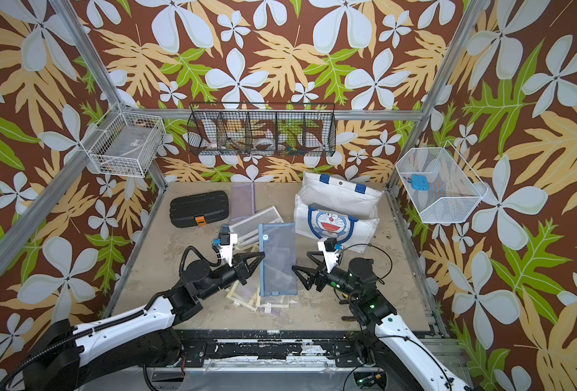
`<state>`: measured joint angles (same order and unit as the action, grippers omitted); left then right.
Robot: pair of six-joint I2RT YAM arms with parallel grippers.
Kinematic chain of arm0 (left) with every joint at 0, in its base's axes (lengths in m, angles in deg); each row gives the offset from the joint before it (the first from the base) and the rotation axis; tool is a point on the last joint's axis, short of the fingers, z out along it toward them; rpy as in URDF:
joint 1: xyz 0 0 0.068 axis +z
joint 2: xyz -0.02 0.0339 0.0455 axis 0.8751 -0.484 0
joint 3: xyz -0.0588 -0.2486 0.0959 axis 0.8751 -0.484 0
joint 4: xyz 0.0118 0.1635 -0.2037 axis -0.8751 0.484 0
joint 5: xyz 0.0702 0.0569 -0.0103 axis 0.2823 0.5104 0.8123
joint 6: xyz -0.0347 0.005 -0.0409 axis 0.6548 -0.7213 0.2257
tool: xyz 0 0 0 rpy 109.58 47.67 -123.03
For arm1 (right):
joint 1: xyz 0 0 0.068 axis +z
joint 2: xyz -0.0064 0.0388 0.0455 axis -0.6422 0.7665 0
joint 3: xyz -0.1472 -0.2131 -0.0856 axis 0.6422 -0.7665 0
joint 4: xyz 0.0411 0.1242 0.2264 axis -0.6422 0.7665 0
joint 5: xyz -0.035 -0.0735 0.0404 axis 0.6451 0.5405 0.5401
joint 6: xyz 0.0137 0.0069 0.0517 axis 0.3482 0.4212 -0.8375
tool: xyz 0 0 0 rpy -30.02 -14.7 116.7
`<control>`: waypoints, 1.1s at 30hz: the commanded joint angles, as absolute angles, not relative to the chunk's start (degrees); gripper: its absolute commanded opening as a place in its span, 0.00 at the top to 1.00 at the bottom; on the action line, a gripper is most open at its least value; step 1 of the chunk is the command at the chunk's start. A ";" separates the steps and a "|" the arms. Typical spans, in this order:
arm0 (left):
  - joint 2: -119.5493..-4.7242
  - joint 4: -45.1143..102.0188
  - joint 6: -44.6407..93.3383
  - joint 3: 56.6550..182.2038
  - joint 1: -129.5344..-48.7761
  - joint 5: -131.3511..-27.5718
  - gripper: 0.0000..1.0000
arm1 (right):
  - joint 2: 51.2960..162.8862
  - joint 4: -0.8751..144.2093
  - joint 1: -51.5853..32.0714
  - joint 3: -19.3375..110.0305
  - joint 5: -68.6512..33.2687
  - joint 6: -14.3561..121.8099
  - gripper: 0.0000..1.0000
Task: Put the pencil pouch into the canvas bag
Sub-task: Pick up the pencil case from the pencil case.
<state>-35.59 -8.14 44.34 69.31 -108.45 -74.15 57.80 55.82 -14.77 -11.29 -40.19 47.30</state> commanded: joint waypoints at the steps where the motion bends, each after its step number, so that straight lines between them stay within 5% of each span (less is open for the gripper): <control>1: -33.60 -13.15 41.62 68.65 -107.99 -79.27 1.00 | 58.68 46.95 -14.55 -10.15 -45.25 43.77 0.09; 7: -32.67 -14.65 40.97 68.56 -107.81 -82.23 1.00 | 62.61 42.90 -13.20 -8.56 -46.60 43.07 0.11; 13: -31.82 -14.91 40.55 68.06 -107.71 -82.19 1.00 | 67.46 40.32 -6.96 -7.19 -43.96 43.51 0.25; 21: -30.93 -12.21 39.46 68.19 -107.01 -81.38 1.00 | 66.13 38.22 -5.77 -7.30 -39.73 44.25 0.62; 28: -29.24 -11.32 37.95 67.55 -106.87 -81.09 1.00 | 65.88 41.73 -5.78 -5.20 -35.30 46.32 0.42; 33: -29.46 -11.70 37.90 67.51 -106.85 -82.04 1.00 | 66.52 40.48 -5.77 -4.60 -34.87 45.92 0.40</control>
